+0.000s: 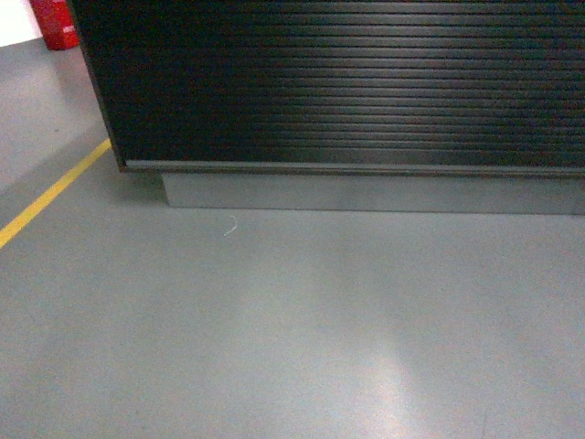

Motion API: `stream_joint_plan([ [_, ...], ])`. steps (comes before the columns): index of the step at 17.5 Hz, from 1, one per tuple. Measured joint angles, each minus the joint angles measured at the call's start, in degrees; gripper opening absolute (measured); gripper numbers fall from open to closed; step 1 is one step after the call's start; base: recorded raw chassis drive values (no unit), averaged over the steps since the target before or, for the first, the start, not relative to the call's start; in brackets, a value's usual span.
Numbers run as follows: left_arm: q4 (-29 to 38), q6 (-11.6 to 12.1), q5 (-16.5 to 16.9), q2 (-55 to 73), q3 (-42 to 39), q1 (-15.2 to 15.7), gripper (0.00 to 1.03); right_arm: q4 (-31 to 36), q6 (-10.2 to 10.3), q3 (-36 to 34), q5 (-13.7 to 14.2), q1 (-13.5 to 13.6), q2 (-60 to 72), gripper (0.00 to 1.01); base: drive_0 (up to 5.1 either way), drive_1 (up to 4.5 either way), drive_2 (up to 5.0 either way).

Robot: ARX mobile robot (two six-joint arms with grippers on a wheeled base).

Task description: Place dark red mango on scale at checkout

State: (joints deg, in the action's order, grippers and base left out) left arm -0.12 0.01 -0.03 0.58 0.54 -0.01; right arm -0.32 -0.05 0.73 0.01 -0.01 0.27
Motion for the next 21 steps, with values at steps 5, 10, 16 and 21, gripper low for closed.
stream_joint_plan([
  [5,-0.04,0.0,0.02,0.0,0.0,0.0,0.98,0.11,0.0,0.0,0.0,0.0,0.0,0.98,0.0,4.1,-4.2],
  [10,-0.13,0.0,0.02,0.0,0.0,0.0,0.98,-0.04,0.0,0.0,0.0,0.0,0.0,0.98,0.0,4.1,-4.2],
  [16,-0.04,0.0,-0.09,0.0,0.0,0.0,0.98,0.22,0.0,0.0,0.0,0.0,0.0,0.98,0.0,4.1,-4.1],
  [21,-0.11,0.0,0.0,0.0,0.0,0.0,0.98,0.17,0.02,0.0,0.0,0.0,0.0,0.98,0.0,4.05,-4.0],
])
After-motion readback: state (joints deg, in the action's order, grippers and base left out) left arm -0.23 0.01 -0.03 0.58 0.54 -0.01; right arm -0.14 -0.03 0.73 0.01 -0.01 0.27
